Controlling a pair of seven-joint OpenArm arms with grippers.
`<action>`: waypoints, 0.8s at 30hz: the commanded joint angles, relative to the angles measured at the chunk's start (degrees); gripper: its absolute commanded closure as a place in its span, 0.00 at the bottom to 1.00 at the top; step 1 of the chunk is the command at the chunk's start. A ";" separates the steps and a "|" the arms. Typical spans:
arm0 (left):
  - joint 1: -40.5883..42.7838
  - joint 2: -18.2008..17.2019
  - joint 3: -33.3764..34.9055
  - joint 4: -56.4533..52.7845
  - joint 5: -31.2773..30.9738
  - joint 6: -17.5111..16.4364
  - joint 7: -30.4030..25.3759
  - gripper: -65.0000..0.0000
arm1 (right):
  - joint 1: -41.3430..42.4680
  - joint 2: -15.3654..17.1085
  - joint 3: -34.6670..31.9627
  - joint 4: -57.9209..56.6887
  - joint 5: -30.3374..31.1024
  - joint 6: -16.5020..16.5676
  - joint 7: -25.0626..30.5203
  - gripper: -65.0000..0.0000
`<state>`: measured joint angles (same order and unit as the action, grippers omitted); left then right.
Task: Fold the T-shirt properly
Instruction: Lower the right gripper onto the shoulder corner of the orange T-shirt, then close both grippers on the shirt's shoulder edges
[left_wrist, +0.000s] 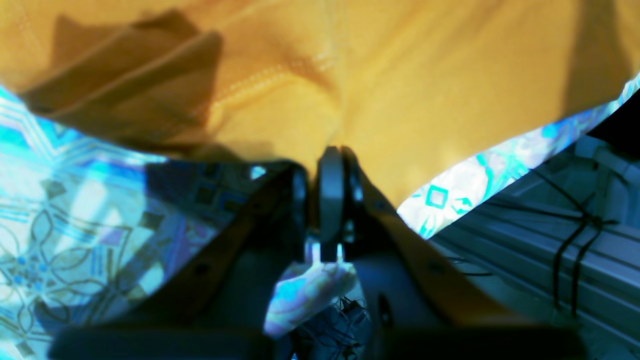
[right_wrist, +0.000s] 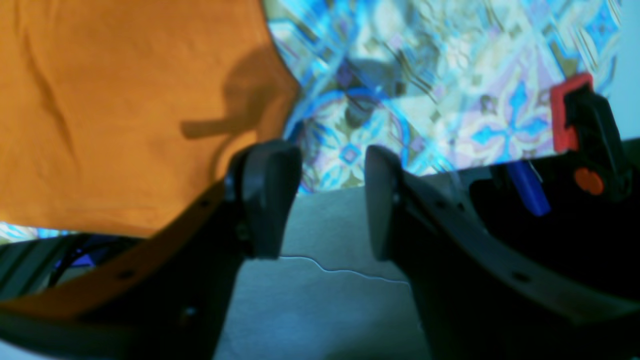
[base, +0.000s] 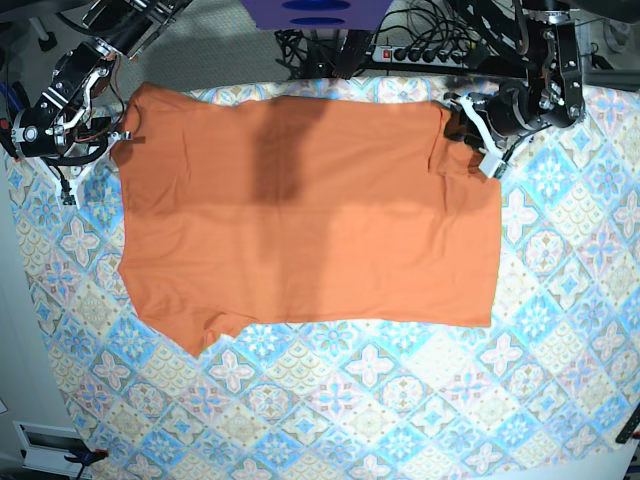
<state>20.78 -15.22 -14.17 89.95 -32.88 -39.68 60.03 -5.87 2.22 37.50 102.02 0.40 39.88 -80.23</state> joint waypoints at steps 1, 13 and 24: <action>-0.25 -0.56 -0.20 0.90 -0.39 -0.32 -0.65 0.95 | 0.46 0.90 0.17 0.88 -0.10 0.12 0.23 0.56; -0.25 -0.56 -0.20 0.90 -0.39 -0.32 -0.47 0.95 | -1.47 -0.86 -0.44 -0.08 0.08 0.12 0.23 0.44; -0.25 -0.47 -0.20 0.90 -0.39 -0.32 -0.47 0.95 | 2.48 -5.78 5.98 -1.23 1.57 0.12 0.23 0.40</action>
<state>20.67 -15.07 -14.17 89.95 -32.73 -39.68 60.03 -3.44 -4.14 43.48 100.05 1.93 39.86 -80.01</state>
